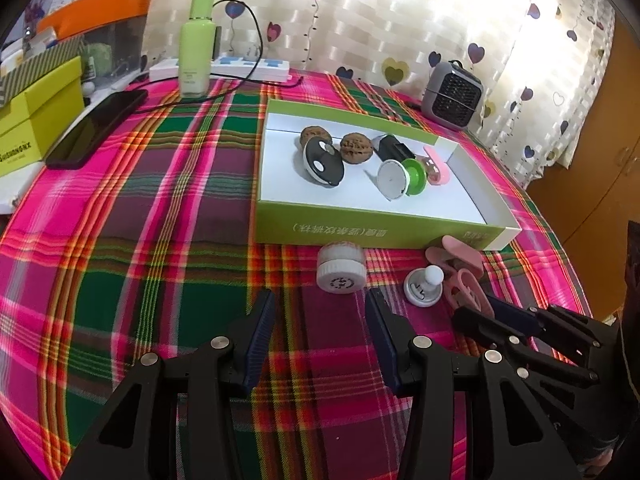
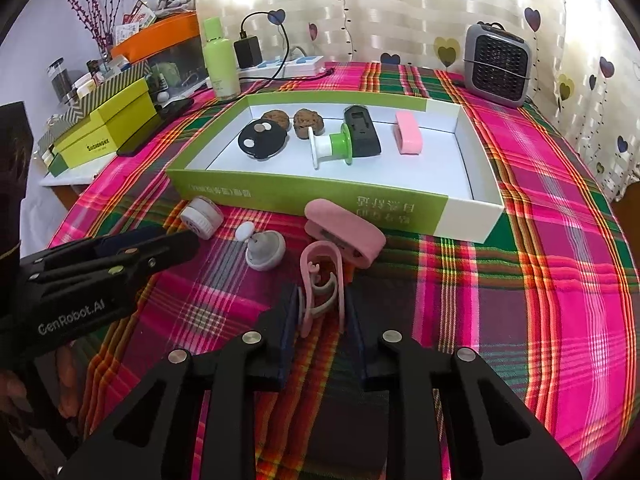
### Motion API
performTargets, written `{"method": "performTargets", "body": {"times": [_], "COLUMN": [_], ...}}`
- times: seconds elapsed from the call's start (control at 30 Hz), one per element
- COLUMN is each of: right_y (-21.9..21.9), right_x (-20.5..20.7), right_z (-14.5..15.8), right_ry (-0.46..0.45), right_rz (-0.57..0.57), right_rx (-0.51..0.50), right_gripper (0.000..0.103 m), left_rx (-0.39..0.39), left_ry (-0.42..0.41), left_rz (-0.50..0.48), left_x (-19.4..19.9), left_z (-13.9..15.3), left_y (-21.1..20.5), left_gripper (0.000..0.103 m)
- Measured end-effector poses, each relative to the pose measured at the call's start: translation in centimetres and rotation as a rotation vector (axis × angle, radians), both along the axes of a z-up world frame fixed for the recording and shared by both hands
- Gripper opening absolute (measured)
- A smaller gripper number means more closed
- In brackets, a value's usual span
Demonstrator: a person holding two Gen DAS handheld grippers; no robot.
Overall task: Organize objects
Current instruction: 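Grasp the pink clip with the right tool while the left tool grasps the white round container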
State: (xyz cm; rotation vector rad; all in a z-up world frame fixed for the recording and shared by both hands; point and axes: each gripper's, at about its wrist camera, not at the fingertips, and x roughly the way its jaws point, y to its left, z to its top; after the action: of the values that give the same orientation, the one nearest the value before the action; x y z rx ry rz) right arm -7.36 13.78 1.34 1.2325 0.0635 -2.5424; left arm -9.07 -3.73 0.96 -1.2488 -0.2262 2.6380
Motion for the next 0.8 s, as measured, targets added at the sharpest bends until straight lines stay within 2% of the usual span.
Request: {"method": "performTargets", "body": {"times": [0.8], "right_y": [0.8], "right_x": [0.4], "right_z": [-0.1], "right_ry": [-0.007], "right_rz": [0.006], "right_rx": [-0.030], "right_gripper": [0.025], "left_rx": [-0.057], "left_ry": [0.013], "left_rz": [0.017], "left_x": [-2.0], "left_z": [0.2], "left_y": [1.3], "left_gripper": [0.045]}}
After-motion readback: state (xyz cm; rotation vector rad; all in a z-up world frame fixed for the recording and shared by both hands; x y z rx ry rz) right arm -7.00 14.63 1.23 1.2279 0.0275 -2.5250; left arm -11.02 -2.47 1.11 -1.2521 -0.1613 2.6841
